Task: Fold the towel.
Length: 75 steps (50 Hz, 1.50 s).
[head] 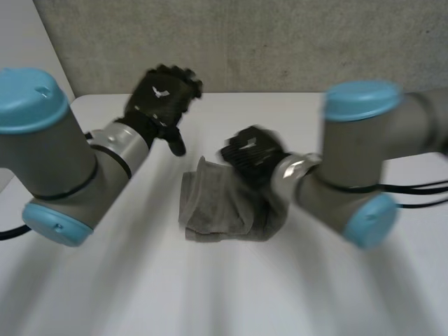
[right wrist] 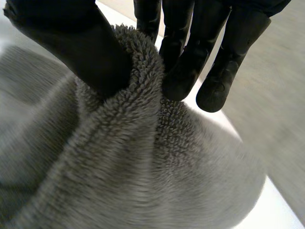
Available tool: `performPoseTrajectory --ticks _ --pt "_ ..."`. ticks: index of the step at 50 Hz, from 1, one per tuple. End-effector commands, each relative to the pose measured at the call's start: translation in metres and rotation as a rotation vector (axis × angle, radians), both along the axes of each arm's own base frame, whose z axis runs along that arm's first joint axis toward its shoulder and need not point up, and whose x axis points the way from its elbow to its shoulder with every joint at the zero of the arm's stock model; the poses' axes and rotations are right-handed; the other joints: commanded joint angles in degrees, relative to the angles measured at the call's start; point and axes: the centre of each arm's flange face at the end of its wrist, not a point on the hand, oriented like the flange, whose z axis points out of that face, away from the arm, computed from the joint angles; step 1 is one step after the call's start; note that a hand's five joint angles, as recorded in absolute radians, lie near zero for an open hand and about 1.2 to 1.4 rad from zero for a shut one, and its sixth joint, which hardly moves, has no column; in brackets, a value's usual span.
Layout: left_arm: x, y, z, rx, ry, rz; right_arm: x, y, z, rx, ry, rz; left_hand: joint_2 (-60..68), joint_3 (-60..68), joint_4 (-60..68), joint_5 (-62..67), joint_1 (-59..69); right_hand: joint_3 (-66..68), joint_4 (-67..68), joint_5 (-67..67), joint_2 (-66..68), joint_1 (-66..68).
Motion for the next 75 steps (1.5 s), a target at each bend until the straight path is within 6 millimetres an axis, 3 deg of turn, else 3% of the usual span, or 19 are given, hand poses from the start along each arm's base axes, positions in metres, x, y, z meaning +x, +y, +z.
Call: performPoseTrajectory --ticks 1,2,4,5,6,7,8,9,10,12,15,20,25,36,46,50,55,64,75 --pt "0.025 -0.022 0.018 0.006 0.107 0.134 0.061 0.056 -0.063 0.029 0.139 0.248 -3.12 -2.95 -3.29 -2.12 -3.75 3.59 3.56 4.25 6.64 4.92" --pt "0.025 -0.022 0.018 0.007 0.107 0.134 0.061 0.056 -0.063 0.029 0.139 0.248 -3.12 -2.95 -3.29 -2.12 -3.76 3.59 3.56 4.25 6.64 4.92" --pt "0.029 -0.026 0.016 0.026 0.122 0.145 0.070 0.068 -0.072 0.032 0.152 0.269 -3.12 -2.95 -3.29 -2.12 -3.76 -31.68 -31.71 -31.02 -28.63 -30.36" --pt "0.029 -0.026 0.016 0.026 0.122 0.145 0.070 0.068 -0.072 0.032 0.152 0.269 -3.12 -2.95 -3.29 -2.12 -3.76 -31.84 -31.87 -31.18 -28.79 -30.52" --pt "0.030 -0.026 0.014 0.032 0.122 0.145 0.070 0.066 -0.066 0.025 0.135 0.253 -3.12 -2.95 -3.29 -2.12 -3.76 -45.00 -45.03 -44.33 -41.95 -43.67" --pt "0.030 -0.026 0.014 0.032 0.122 0.145 0.070 0.066 -0.066 0.025 0.135 0.253 -3.12 -2.95 -3.29 -2.12 -3.76 -45.13 -45.16 -44.47 -42.08 -43.80" --pt "0.030 -0.026 0.012 0.038 0.119 0.144 0.069 0.061 -0.055 0.024 0.108 0.224 -3.12 -2.95 -3.29 -2.12 -3.76 -65.95 -65.98 -65.28 -62.90 -64.62" --pt "0.030 -0.027 0.011 0.042 0.118 0.144 0.064 0.053 -0.041 0.033 0.070 0.180 -3.12 -2.95 -3.29 -2.12 -3.76 -66.41 -66.44 -65.75 -63.36 -65.08" --pt "0.030 -0.027 0.011 0.042 0.118 0.144 0.064 0.053 -0.041 0.033 0.070 0.180 -3.12 -2.95 -3.29 -2.12 -3.76 -66.41 -66.44 -65.75 -63.36 -65.08" --pt "0.029 -0.027 0.006 0.050 0.111 0.140 0.046 0.032 -0.017 0.089 -0.004 0.084 -3.12 -2.95 -3.29 -2.12 -3.76 -66.41 -66.44 -65.75 -63.36 -65.08" --pt "0.027 -0.027 0.005 0.054 0.109 0.133 0.035 0.022 -0.008 0.119 -0.032 0.033 -3.12 -2.95 -3.29 -2.12 -3.76 -66.41 -66.44 -65.75 -63.36 -65.08" --pt "0.015 -0.021 -0.006 0.080 0.101 0.101 -0.009 0.000 0.015 0.189 -0.087 -0.107 -3.29 -3.12 -3.46 -2.29 -3.92 -66.41 -66.44 -65.75 -63.36 -65.08" --pt "-0.001 -0.007 -0.022 0.138 0.100 0.054 -0.027 -0.011 0.011 0.216 -0.080 -0.167 -3.12 -2.95 -3.29 -2.12 -3.76 -66.41 -66.44 -65.75 -63.36 -65.08" --pt "-0.013 0.016 -0.069 0.293 0.069 0.008 -0.030 -0.022 -0.014 0.334 -0.110 -0.229 -2.79 -2.61 -2.95 -1.78 -3.42 -66.41 -66.44 -65.75 -63.36 -65.08" --pt "-0.020 0.012 -0.056 0.264 0.115 -0.006 -0.058 -0.041 -0.006 0.361 -0.219 -0.340 -3.12 -2.95 -3.29 -2.12 -3.76 -66.41 -66.44 -65.75 -63.36 -65.08" --pt "-0.033 0.017 -0.068 0.330 0.154 -0.047 -0.071 -0.053 -0.014 0.354 -0.232 -0.389 -2.96 -2.78 -3.12 -1.95 -3.59 -66.41 -66.44 -65.75 -63.36 -65.08" --pt "-0.042 0.023 -0.087 0.392 0.147 -0.095 -0.071 -0.056 -0.030 0.380 -0.220 -0.412 -2.79 -2.61 -2.95 -1.78 -3.42 -66.41 -66.44 -65.75 -63.36 -65.08" --pt "-0.038 0.030 -0.112 0.455 0.095 -0.093 -0.059 -0.057 -0.053 0.442 -0.234 -0.417 -2.28 -2.11 -2.45 -1.28 -2.91 -66.41 -66.44 -65.75 -63.36 -65.08" --pt "0.001 0.006 -0.119 0.462 0.066 0.025 -0.031 -0.049 -0.058 0.449 -0.253 -0.358 -1.78 -1.60 -1.94 -0.77 -2.41 -66.41 -66.44 -65.75 -63.36 -65.08"
